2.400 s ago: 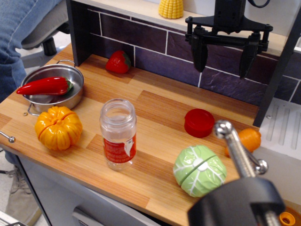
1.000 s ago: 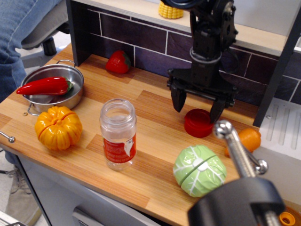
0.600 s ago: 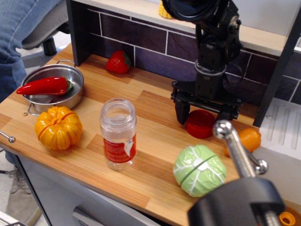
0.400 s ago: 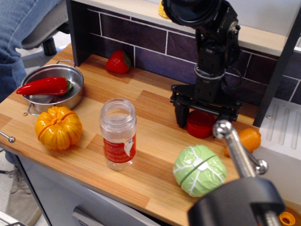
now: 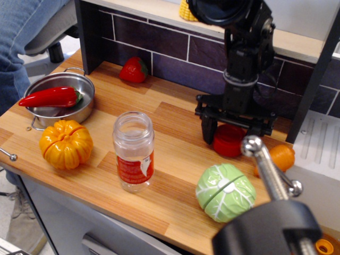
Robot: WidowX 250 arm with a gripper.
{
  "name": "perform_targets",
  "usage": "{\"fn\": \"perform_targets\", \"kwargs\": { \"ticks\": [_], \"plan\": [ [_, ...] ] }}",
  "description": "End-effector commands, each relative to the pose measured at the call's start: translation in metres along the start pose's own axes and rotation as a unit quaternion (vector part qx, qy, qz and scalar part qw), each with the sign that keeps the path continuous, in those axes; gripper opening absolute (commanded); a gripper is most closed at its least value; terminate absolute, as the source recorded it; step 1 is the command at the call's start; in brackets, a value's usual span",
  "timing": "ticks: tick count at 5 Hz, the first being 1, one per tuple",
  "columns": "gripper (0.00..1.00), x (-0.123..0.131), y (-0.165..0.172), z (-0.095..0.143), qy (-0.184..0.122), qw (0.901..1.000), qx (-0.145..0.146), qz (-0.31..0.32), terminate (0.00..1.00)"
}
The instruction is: Put cap on container
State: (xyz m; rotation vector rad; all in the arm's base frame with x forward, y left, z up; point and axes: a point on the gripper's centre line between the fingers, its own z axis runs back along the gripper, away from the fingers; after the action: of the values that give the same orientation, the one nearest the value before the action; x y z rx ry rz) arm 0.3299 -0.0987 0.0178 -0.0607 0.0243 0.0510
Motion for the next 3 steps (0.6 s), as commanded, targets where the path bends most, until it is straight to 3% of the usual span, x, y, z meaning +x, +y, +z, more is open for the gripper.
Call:
{"fn": "perform_targets", "kwargs": {
  "ticks": [1,2,3],
  "plan": [
    [0.0,-0.008,0.016,0.105,-0.017,0.999,-0.002,-0.041,0.0],
    [0.0,-0.024,0.033,0.129,0.003,0.9966,0.028,-0.078,0.0],
    [0.0,-0.045,0.059,0.134,0.014,0.9929,0.035,-0.113,0.0]
  ]
}}
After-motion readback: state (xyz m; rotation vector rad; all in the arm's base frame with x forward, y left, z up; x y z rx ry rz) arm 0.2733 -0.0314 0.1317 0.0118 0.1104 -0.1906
